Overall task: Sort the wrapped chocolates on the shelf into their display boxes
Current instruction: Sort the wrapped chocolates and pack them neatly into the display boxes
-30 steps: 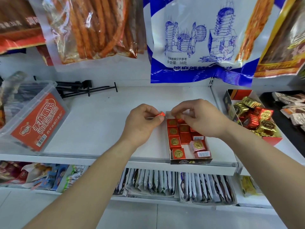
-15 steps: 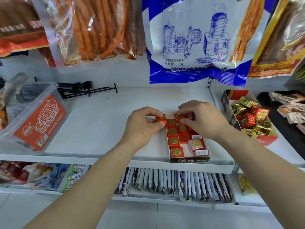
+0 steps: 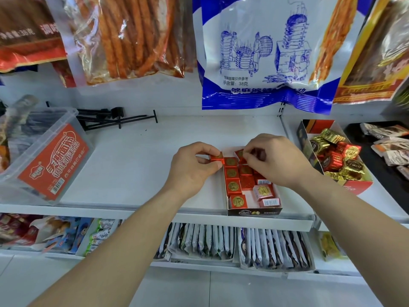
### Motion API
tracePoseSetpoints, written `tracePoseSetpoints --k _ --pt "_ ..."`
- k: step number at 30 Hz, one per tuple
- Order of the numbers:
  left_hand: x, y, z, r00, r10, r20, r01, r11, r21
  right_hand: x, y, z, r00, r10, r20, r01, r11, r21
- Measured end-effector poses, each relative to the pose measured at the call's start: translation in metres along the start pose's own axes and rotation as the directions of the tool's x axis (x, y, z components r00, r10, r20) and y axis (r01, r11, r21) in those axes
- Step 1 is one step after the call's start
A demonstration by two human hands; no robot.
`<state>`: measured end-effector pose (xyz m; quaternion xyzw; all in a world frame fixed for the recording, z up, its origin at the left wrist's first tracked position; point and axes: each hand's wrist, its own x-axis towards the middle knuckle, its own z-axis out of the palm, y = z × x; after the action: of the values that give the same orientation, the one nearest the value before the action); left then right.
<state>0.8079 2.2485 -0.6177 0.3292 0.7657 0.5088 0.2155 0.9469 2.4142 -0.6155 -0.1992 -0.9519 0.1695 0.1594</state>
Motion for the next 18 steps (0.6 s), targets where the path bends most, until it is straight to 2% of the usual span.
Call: tracePoseSetpoints --k 5,8,10,15,18 --pt "-0.002 0.000 -0.001 1.000 -0.004 -0.004 0.004 1.000 0.011 0.007 -0.005 0.004 0.996 0.089 -0.010 -0.089 0.995 -0.038" --pt "-0.002 -0.001 -0.002 1.000 -0.007 0.001 0.007 1.000 0.012 0.009 -0.002 0.003 0.988 0.149 0.032 -0.152 0.984 0.096" --pt "-0.001 0.000 -0.003 1.000 -0.008 0.003 0.008 1.000 -0.018 0.006 -0.002 0.000 0.987 0.144 0.072 -0.153 0.978 0.145" --pt "-0.001 0.007 0.001 1.000 0.016 0.009 -0.016 0.998 -0.058 -0.001 -0.002 -0.004 0.994 0.080 0.072 -0.086 0.993 0.083" --pt "-0.002 0.012 0.003 0.999 0.039 0.014 -0.038 0.996 -0.084 -0.003 -0.003 -0.008 0.993 0.096 0.063 -0.105 0.982 0.159"
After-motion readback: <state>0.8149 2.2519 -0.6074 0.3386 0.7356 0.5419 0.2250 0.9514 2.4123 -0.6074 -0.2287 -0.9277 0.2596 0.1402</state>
